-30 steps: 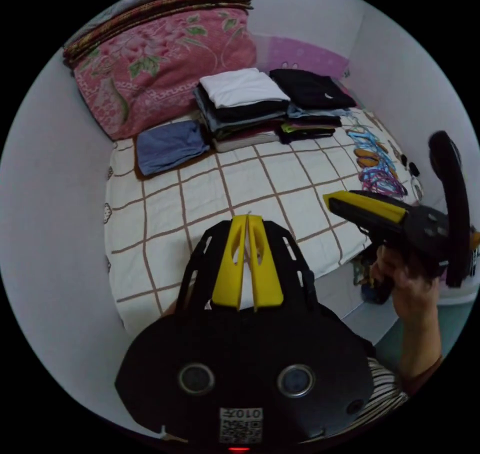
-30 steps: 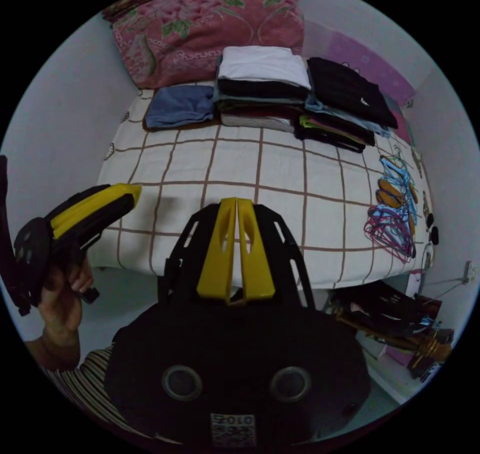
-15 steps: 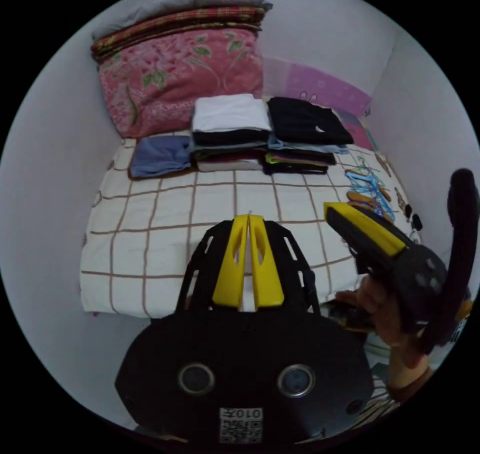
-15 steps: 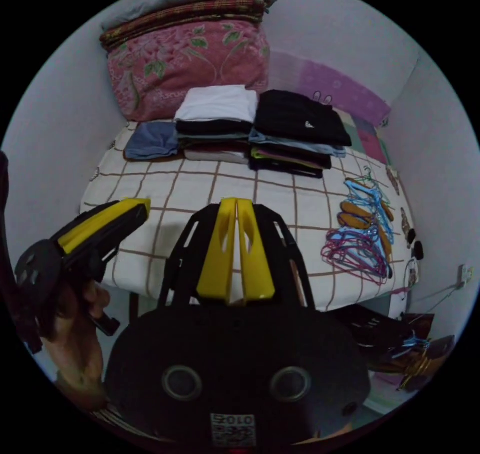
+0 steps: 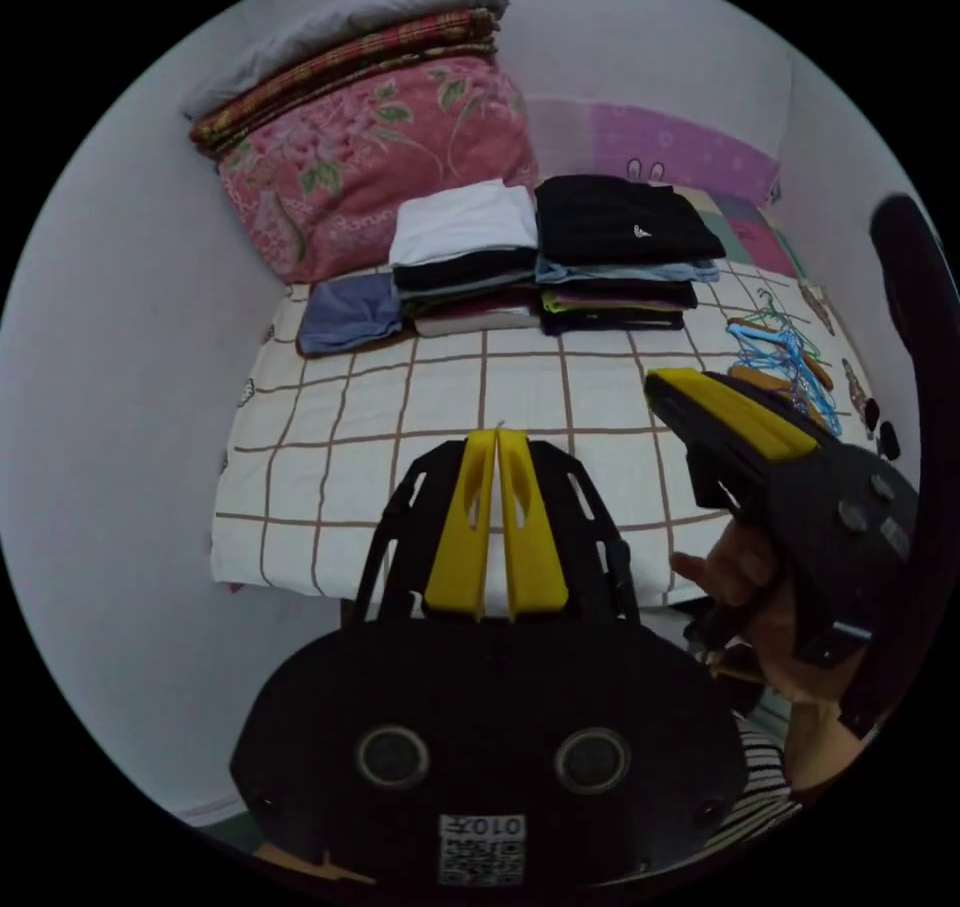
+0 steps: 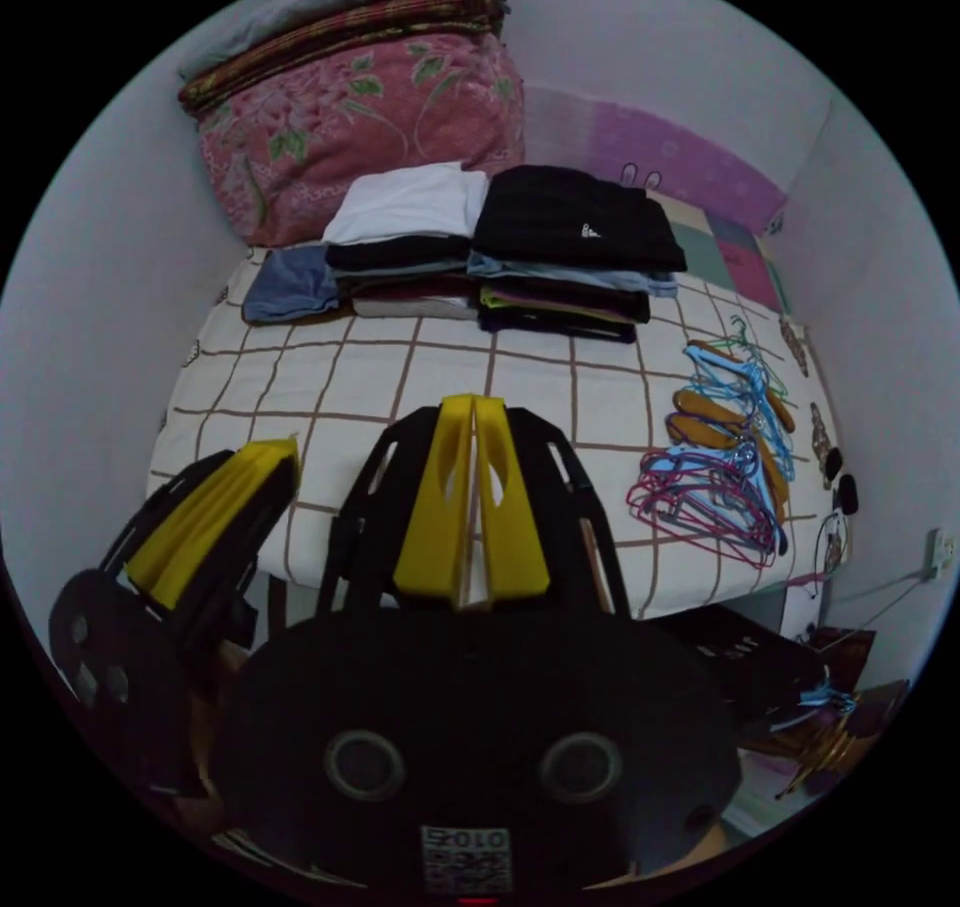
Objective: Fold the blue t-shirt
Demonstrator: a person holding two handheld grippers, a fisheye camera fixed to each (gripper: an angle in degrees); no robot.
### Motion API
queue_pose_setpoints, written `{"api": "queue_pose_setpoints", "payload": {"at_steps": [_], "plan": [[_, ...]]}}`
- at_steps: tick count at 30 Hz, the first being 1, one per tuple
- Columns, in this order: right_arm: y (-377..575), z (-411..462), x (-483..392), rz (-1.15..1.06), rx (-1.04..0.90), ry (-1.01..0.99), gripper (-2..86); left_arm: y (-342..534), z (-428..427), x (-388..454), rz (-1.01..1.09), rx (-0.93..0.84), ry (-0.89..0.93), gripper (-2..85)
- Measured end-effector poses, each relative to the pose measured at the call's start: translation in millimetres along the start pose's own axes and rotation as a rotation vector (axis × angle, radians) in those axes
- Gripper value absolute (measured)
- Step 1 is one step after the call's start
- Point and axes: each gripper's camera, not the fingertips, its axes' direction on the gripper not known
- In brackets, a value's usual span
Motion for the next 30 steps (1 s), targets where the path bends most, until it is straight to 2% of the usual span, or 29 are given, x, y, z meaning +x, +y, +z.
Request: {"api": "queue_pose_setpoints", "payload": {"at_steps": [3,5,10,15,16,21,25,30], "plan": [[10.4,-8.3,12.3,0.026,0.015,0.048,0.9,10.4,1.0,20.5,-0.037,0.060,-0.030,-0.3],[15.4,-13.2,19.7,0.044,0.018,0.044,0.9,12.0,6.0,29.1,-0.097,0.019,-0.035,-0.3],[28.0,-23.1,40.5,0.069,0.025,0.062,1.0,20.2,23.3,50.3,-0.099,-0.049,-0.113,-0.3],[41.1,-28.7,54.6,0.045,0.044,0.106,1.0,33.2,39.7,65.3,-0.072,-0.049,0.031,-0.3],[43.6,-28.2,57.3,0.024,0.044,0.111,1.0,35.5,41.3,68.8,-0.051,-0.029,0.075,-0.3],[53.4,-26.8,68.1,-0.023,0.093,0.200,0.9,40.5,43.4,82.9,-0.076,0.062,0.032,-0.2],[57.5,-27.4,79.4,-0.078,0.097,0.124,0.9,45.7,53.3,95.3,-0.108,0.090,0.002,-0.3],[64.0,-31.7,91.2,-0.060,0.146,0.126,1.0,51.4,62.2,108.4,-0.090,0.143,0.004,-0.3]]}}
